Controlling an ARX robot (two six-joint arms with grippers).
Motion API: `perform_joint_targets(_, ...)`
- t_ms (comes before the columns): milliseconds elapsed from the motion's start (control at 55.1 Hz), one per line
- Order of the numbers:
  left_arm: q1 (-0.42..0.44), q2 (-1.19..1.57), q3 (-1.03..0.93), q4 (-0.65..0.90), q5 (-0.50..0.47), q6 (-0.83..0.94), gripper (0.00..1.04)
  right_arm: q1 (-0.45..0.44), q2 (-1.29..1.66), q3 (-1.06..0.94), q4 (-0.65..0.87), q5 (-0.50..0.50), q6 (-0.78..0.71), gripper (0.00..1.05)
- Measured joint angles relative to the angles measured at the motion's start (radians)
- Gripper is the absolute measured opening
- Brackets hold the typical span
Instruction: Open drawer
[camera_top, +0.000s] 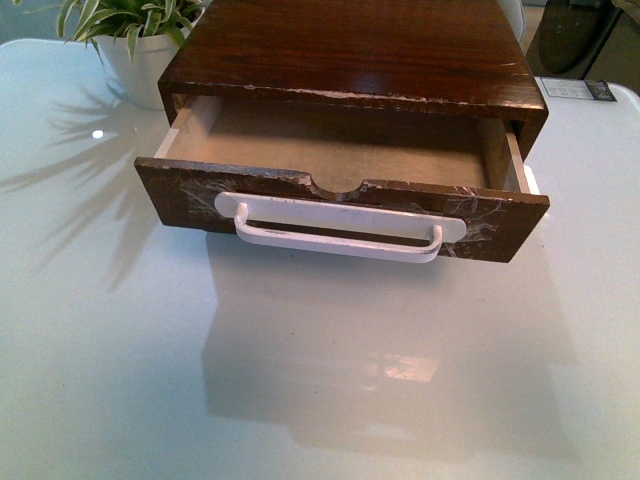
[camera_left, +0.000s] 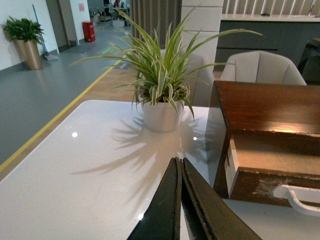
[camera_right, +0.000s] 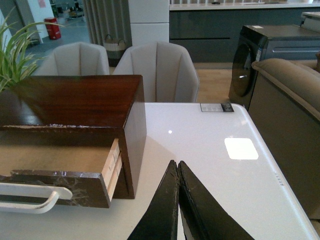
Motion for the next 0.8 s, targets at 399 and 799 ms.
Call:
perform_joint_targets(399,0.0,-0.013,0.0,-0.006,0.0,0.0,0.16,0.0,-0.001,0.0,0.0,0.0,0.0,0.1)
perform_joint_targets(799,0.0,-0.013,0.0,-0.006,0.0,0.0,0.93,0.0,-0.001,0.0,0.0,0.0,0.0,0.89)
